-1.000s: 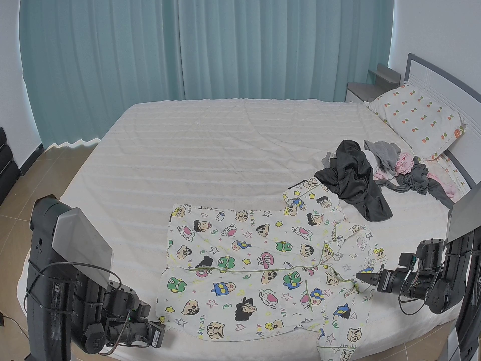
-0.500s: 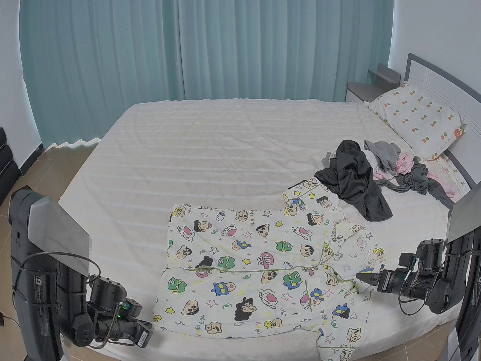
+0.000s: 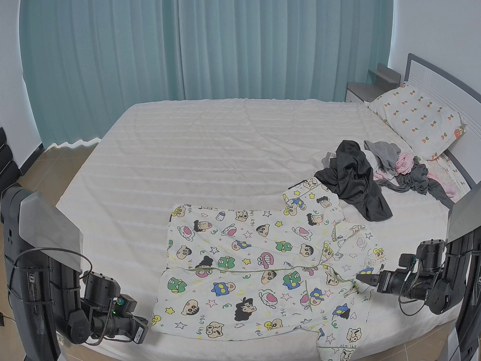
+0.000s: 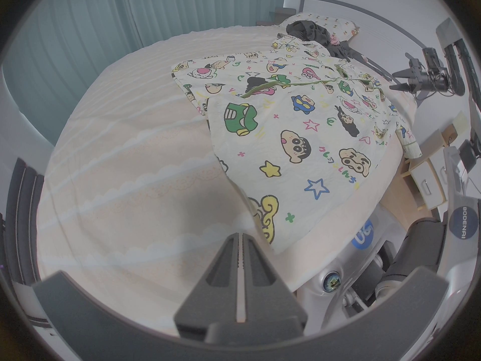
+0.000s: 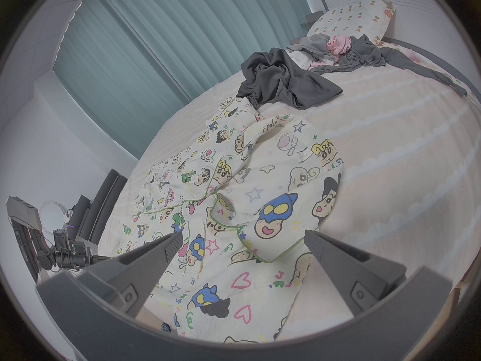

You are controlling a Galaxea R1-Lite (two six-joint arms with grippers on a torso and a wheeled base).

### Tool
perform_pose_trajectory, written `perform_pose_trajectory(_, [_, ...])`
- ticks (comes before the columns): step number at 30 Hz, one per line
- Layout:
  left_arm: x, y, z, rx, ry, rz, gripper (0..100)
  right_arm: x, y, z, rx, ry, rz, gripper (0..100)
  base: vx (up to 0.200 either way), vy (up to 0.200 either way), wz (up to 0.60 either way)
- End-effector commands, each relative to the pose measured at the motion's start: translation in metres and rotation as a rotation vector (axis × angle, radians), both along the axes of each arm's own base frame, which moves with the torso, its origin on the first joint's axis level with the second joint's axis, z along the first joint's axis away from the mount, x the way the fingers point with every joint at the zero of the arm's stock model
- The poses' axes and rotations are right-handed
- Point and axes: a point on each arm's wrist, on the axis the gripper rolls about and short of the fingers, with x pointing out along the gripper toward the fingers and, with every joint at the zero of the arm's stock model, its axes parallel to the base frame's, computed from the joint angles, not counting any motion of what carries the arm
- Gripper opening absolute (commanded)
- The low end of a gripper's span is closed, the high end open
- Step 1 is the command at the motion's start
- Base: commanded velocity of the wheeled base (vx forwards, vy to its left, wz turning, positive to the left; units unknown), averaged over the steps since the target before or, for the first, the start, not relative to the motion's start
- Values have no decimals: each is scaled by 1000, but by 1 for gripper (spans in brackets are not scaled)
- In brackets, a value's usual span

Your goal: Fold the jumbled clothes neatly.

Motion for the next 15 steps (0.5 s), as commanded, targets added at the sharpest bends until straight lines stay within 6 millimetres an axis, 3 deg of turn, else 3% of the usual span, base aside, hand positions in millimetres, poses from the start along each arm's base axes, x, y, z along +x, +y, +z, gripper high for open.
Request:
perform_pose_trajectory(1, [-3, 3, 1, -93, 36, 72, 0, 0, 0, 0, 1, 1, 3, 100, 0, 0, 0])
perform_pose_trajectory(7, [2, -1, 17, -352, 49, 304, 0, -3, 5, 1, 2, 7, 22, 100, 0, 0, 0])
perform_pose_trajectory(15, [1, -14, 34, -568, 88, 485, 0, -10, 9, -1, 11, 37, 51, 100, -25, 0, 0])
